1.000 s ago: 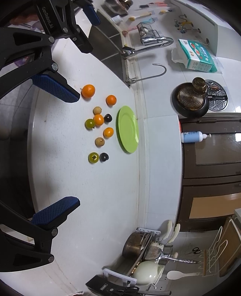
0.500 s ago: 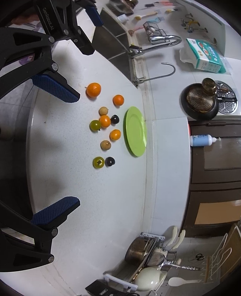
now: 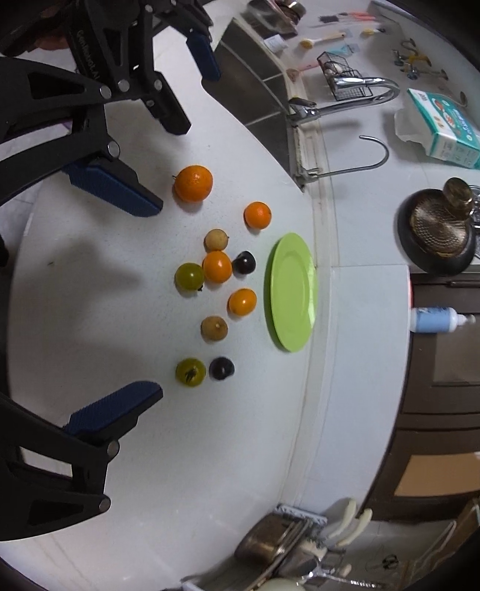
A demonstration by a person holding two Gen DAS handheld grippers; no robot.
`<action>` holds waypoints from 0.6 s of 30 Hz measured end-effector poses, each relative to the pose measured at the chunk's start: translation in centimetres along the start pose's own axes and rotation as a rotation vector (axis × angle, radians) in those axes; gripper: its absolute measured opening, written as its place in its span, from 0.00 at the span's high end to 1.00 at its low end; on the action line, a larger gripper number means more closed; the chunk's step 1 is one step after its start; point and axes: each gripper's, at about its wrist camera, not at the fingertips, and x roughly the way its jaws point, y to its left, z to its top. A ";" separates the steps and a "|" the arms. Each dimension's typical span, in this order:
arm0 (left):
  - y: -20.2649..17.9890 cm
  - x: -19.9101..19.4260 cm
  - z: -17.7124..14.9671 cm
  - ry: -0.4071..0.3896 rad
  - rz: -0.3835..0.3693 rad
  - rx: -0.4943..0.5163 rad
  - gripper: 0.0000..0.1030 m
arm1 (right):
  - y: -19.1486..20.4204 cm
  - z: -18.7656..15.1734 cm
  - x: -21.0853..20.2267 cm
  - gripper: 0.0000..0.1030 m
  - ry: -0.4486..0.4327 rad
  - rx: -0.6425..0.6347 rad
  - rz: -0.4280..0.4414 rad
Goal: Organize fruits
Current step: 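Grasp a large orange with the left tool while the right tool grasps a dark green fruit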
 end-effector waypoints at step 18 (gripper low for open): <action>-1.3 6.8 1.5 0.140 -0.149 0.083 0.48 | -0.2 2.3 8.3 0.55 0.150 0.016 0.142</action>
